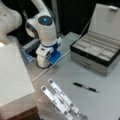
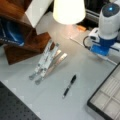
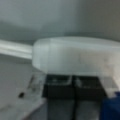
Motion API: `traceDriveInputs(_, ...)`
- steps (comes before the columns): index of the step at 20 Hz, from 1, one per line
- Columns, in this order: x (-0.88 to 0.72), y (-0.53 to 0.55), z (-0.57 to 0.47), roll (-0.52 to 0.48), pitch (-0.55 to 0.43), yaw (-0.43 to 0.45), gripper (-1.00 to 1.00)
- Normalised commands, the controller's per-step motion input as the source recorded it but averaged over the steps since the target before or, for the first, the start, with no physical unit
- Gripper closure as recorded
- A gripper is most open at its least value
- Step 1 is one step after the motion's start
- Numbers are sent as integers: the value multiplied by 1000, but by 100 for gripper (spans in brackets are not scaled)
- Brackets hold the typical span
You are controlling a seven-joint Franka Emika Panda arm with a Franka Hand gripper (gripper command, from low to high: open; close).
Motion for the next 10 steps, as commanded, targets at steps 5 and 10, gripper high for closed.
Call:
traceDriveInputs(5,-688,-88,-460,-61,-447,58,100)
traceDriveInputs(10,-713,-96,-503,-83,-404,53,100)
